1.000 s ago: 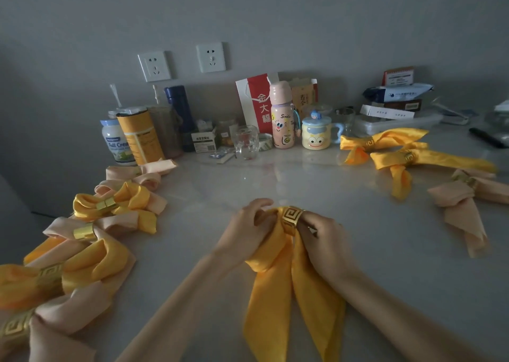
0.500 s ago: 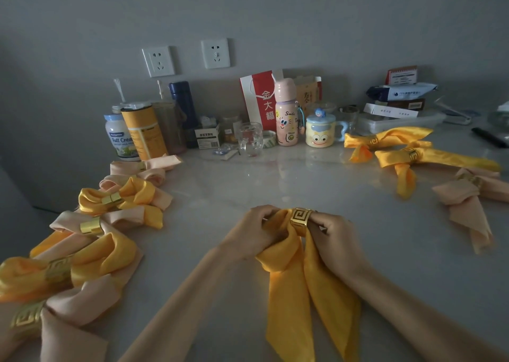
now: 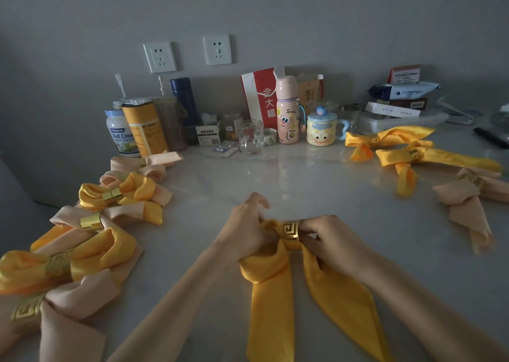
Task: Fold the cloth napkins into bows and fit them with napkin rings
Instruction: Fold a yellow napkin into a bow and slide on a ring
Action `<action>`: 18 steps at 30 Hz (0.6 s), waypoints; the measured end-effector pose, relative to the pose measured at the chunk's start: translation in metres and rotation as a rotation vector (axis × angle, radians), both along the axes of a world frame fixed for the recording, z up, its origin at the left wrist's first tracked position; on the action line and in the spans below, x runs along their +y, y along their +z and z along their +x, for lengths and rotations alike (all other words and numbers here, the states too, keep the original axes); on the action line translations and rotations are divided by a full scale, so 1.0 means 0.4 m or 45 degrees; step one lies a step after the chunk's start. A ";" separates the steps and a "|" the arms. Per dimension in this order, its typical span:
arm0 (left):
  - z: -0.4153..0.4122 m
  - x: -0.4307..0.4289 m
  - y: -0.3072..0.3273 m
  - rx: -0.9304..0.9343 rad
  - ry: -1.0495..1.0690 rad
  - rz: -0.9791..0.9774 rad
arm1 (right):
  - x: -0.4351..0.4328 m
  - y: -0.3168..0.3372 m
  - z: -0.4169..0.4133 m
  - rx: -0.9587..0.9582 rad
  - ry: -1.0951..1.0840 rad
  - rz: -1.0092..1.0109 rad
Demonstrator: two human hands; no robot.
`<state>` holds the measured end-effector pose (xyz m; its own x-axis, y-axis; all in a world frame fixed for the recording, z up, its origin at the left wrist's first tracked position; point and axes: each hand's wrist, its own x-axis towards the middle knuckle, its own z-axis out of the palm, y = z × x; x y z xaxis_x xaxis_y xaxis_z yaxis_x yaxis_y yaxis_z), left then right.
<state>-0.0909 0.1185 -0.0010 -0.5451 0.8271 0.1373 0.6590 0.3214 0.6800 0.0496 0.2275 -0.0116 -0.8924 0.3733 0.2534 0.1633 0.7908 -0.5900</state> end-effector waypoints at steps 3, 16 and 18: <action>0.003 -0.012 0.002 -0.067 -0.014 -0.049 | -0.001 -0.002 -0.001 -0.031 0.033 0.095; 0.042 0.001 -0.004 -0.094 0.005 0.006 | 0.024 -0.008 0.026 0.013 0.049 -0.208; 0.037 0.000 0.000 -0.123 -0.017 -0.025 | 0.018 -0.014 0.022 -0.029 0.051 -0.162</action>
